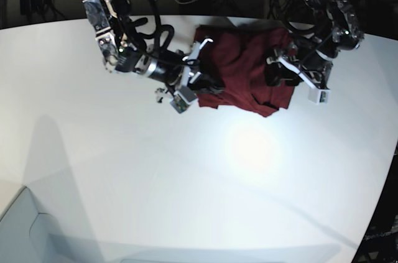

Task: Layout the t-shirt on the table in an organized manner, then fold the t-shirt properly
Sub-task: 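Tuck and straighten the folded shirt edges with both grippers, then push the folded shirt square with the left gripper and release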

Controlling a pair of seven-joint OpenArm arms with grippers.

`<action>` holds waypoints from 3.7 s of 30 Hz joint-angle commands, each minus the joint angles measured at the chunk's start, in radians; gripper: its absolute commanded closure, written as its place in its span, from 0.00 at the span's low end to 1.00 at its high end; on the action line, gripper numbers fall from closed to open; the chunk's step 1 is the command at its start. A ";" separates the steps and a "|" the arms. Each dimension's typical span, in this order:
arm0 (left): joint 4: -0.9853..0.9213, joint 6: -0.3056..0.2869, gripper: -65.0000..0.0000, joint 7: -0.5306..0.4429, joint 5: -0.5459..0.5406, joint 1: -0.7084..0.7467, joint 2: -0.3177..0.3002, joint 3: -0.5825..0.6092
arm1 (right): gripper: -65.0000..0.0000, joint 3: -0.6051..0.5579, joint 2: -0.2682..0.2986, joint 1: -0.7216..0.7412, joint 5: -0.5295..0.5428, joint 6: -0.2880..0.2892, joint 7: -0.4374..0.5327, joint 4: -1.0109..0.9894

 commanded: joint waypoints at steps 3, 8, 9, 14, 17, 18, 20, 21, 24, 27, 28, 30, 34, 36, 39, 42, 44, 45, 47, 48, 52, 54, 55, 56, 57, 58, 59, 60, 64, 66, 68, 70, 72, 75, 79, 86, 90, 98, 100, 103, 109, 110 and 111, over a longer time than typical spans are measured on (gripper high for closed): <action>0.016 0.000 0.60 -0.013 -0.016 -0.007 -0.005 0.001 | 1.00 0.001 -0.002 0.013 0.017 0.006 0.027 0.015; 0.016 0.000 1.00 -0.013 -0.014 -0.007 -0.005 0.001 | 1.00 0.001 -0.002 0.011 0.017 0.006 0.027 0.015; 0.016 0.000 1.00 -0.013 -0.014 -0.007 -0.005 0.001 | 1.00 0.001 -0.002 0.011 0.017 0.006 0.027 0.015; 0.021 -0.003 1.00 -0.010 -0.022 -0.001 -0.009 -0.001 | 1.00 0.001 -0.001 0.001 0.017 0.006 0.027 0.016; 0.053 -0.004 1.00 -0.009 -0.023 0.000 -0.006 -0.009 | 1.00 0.001 -0.001 -0.001 0.017 0.006 0.027 0.016; 0.070 -0.004 1.00 -0.012 -0.023 0.002 -0.006 -0.010 | 1.00 0.001 -0.001 -0.002 0.017 0.006 0.027 0.016; 0.094 -0.001 1.00 -0.012 -0.023 0.002 -0.014 -0.010 | 1.00 0.001 -0.001 -0.002 0.017 0.006 0.027 0.018; 0.100 -0.001 1.00 -0.012 -0.022 0.002 -0.015 -0.015 | 1.00 0.001 -0.001 -0.002 0.017 0.006 0.027 0.021; 0.108 -0.001 1.00 -0.006 -0.023 -0.007 -0.022 -0.085 | 1.00 0.001 -0.001 -0.002 0.017 0.006 0.027 0.022; 0.108 -0.004 1.00 -0.004 -0.023 -0.009 -0.029 -0.131 | 1.00 0.001 -0.001 -0.009 0.017 0.006 0.027 0.022; 0.108 -0.004 1.00 -0.004 -0.023 -0.009 -0.029 -0.140 | 1.00 0.001 -0.001 -0.009 0.017 0.006 0.027 0.022; 0.108 -0.006 1.00 -0.004 -0.023 -0.009 -0.031 -0.157 | 1.00 0.001 -0.001 -0.009 0.017 0.006 0.027 0.022; 0.088 -0.006 1.00 -0.012 -0.016 -0.009 -0.031 -0.167 | 1.00 0.001 -0.001 -0.009 0.017 0.006 0.027 0.022; 0.057 -0.006 1.00 -0.013 -0.022 -0.009 -0.031 -0.165 | 1.00 0.001 -0.001 -0.009 0.017 0.006 0.027 0.022; 0.019 -0.006 1.00 -0.013 -0.020 -0.027 -0.031 -0.165 | 1.00 0.001 -0.001 -0.009 0.017 0.006 0.027 0.024; -0.035 -0.006 0.99 -0.013 -0.022 -0.029 -0.031 -0.164 | 1.00 0.001 -0.001 -0.009 0.019 0.006 0.027 0.024; -0.051 -0.006 0.99 -0.010 -0.022 -0.030 -0.031 -0.164 | 1.00 0.001 -0.001 -0.010 0.019 0.006 0.027 0.024; -0.053 -0.006 0.98 -0.007 -0.022 -0.032 -0.032 -0.164 | 1.00 0.001 -0.001 -0.010 0.019 0.006 0.027 0.024; -0.051 -0.007 0.92 -0.004 -0.023 -0.039 -0.041 -0.164 | 1.00 0.001 -0.001 -0.010 0.019 0.006 0.027 0.024; -0.047 -0.007 0.86 -0.004 -0.023 -0.039 -0.041 -0.164 | 1.00 0.001 -0.001 -0.010 0.019 0.006 0.027 0.024; -0.001 -0.007 0.60 0.002 -0.025 -0.029 -0.043 -0.171 | 1.00 0.001 -0.001 -0.010 0.019 0.006 0.027 0.024; 0.027 -0.007 0.46 0.026 -0.025 -0.016 -0.045 -0.173 | 1.00 0.001 -0.001 -0.010 0.019 0.006 0.027 0.024; 0.042 -0.007 0.39 0.037 -0.027 -0.015 -0.045 -0.173 | 1.00 0.001 -0.001 -0.010 0.019 0.006 0.027 0.024; 0.048 -0.007 0.32 0.046 -0.033 -0.013 -0.045 -0.173 | 1.00 0.001 -0.001 -0.010 0.019 0.006 0.027 0.024; 0.050 -0.007 0.26 0.049 -0.042 -0.013 -0.045 -0.173 | 1.00 0.001 -0.001 -0.010 0.019 0.006 0.027 0.024; 0.045 -0.007 0.21 0.053 -0.050 -0.013 -0.045 -0.173 | 1.00 0.001 -0.001 -0.010 0.019 0.006 0.027 0.027; 0.045 -0.007 0.17 0.051 -0.057 -0.013 -0.045 -0.173 | 1.00 0.001 -0.001 -0.010 0.019 0.006 0.026 0.033; 0.044 -0.007 0.13 0.049 -0.059 -0.013 -0.045 -0.167 | 1.00 0.001 -0.001 -0.015 0.019 0.006 0.024 0.047; 0.001 -0.007 0.09 0.053 -0.059 -0.021 -0.032 -0.164 | 1.00 0.002 0.027 -0.021 0.019 0.006 -0.043 0.119; -0.028 -0.007 0.09 0.051 -0.059 -0.023 -0.032 -0.145 | 1.00 0.004 0.038 -0.021 0.019 0.006 -0.068 0.144; -0.064 -0.007 0.09 0.046 -0.059 -0.023 -0.037 -0.110 | 1.00 0.033 0.051 -0.024 0.017 0.006 -0.085 0.165; -0.091 -0.007 0.09 0.043 -0.059 -0.023 -0.037 -0.085 | 1.00 0.082 0.053 -0.030 0.017 0.006 -0.100 0.173; -0.105 -0.007 0.09 0.043 -0.059 -0.021 -0.035 -0.071 | 1.00 0.130 0.056 -0.033 0.017 0.006 -0.115 0.177; -0.122 -0.007 0.09 0.042 -0.059 -0.021 -0.034 -0.044 | 1.00 0.231 0.070 -0.071 0.019 0.011 -0.138 0.179; -0.162 -0.007 0.16 0.040 -0.059 -0.032 -0.040 0.025 | 1.00 0.338 0.082 -0.119 0.019 0.011 -0.140 0.213; -0.305 -0.007 0.89 0.040 -0.050 -0.141 -0.081 0.137 | 1.00 0.596 0.124 -0.213 0.019 0.011 -0.137 0.274; -0.420 -0.007 0.97 0.040 -0.048 -0.257 -0.149 0.301 | 1.00 0.794 0.125 -0.254 0.019 0.050 -0.135 0.276; -0.589 -0.007 1.00 -0.033 -0.048 -0.567 -0.262 0.779 | 1.00 1.149 0.087 -0.275 0.017 0.074 -0.143 0.269; -0.598 -0.007 1.00 -0.076 -0.048 -0.647 -0.279 0.944 | 1.00 1.219 0.071 -0.277 0.017 0.074 -0.143 0.269; -0.599 -0.007 1.00 -0.144 -0.048 -0.733 -0.282 1.147 | 1.00 1.285 0.055 -0.279 0.016 0.074 -0.143 0.269; -0.601 -0.007 1.00 -0.293 -0.045 -0.851 -0.224 1.455 | 1.00 1.339 0.041 -0.308 0.016 0.074 -0.143 0.269; -0.601 -0.007 1.00 -0.307 -0.034 -0.859 -0.210 1.480 | 1.00 1.348 0.039 -0.317 0.016 0.074 -0.143 0.269; -0.601 -0.006 1.00 -0.314 -0.013 -0.863 -0.195 1.495 | 1.00 1.356 0.032 -0.326 0.016 0.074 -0.143 0.269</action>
